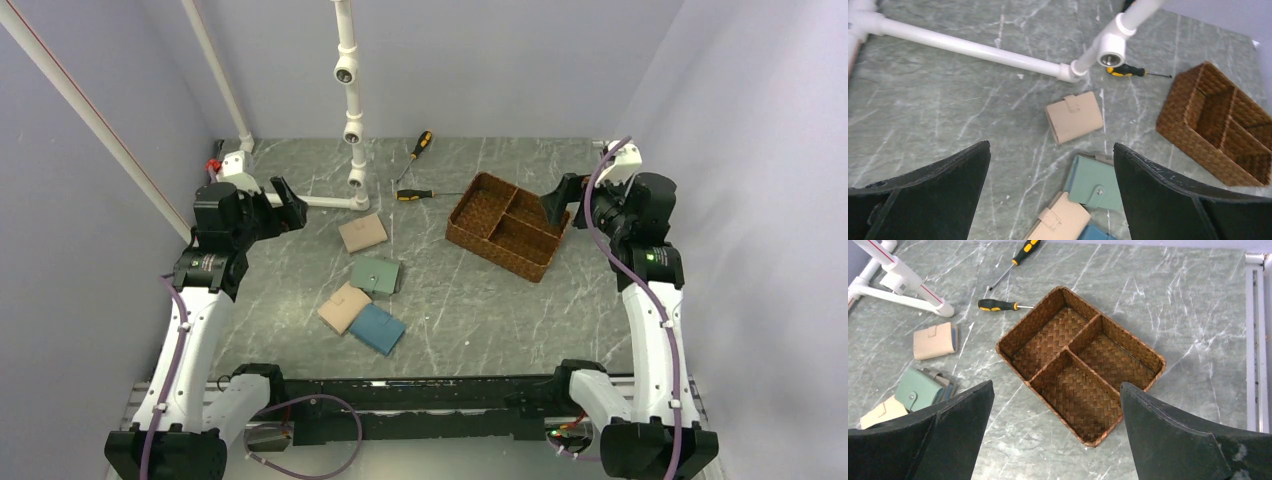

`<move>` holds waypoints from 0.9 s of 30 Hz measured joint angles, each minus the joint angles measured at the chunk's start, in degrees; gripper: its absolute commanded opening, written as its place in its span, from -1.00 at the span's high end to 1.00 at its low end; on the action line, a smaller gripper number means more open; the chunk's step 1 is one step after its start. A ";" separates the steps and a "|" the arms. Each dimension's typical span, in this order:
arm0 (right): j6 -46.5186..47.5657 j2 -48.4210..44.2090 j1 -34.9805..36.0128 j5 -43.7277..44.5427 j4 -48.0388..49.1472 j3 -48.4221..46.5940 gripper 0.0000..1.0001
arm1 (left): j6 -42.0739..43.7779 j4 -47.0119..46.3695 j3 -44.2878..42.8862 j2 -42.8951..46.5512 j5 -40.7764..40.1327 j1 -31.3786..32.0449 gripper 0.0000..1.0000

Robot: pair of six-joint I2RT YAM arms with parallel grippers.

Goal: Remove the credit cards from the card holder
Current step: Move the card holder to the center of the board.

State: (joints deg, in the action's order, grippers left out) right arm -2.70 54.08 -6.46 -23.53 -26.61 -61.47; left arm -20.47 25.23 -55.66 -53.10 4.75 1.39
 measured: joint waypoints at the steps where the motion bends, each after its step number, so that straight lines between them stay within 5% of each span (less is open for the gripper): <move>1: -0.35 0.02 -0.81 -1.07 -0.33 0.00 -1.00 | 0.00 0.00 0.00 0.00 1.18 0.00 -0.98; 14: -0.31 0.17 -4.59 -10.03 0.50 1.73 -0.99 | -0.02 -0.07 1.09 0.22 8.04 0.00 -0.98; 27: 21.62 2.40 -2.62 -37.03 -3.72 6.08 -0.99 | -3.28 0.81 1.07 -0.20 28.20 3.76 -0.98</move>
State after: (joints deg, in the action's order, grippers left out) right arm 18.92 56.49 -9.08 -60.55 -30.33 -55.40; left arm -23.75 26.04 -54.59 -53.30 32.95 5.15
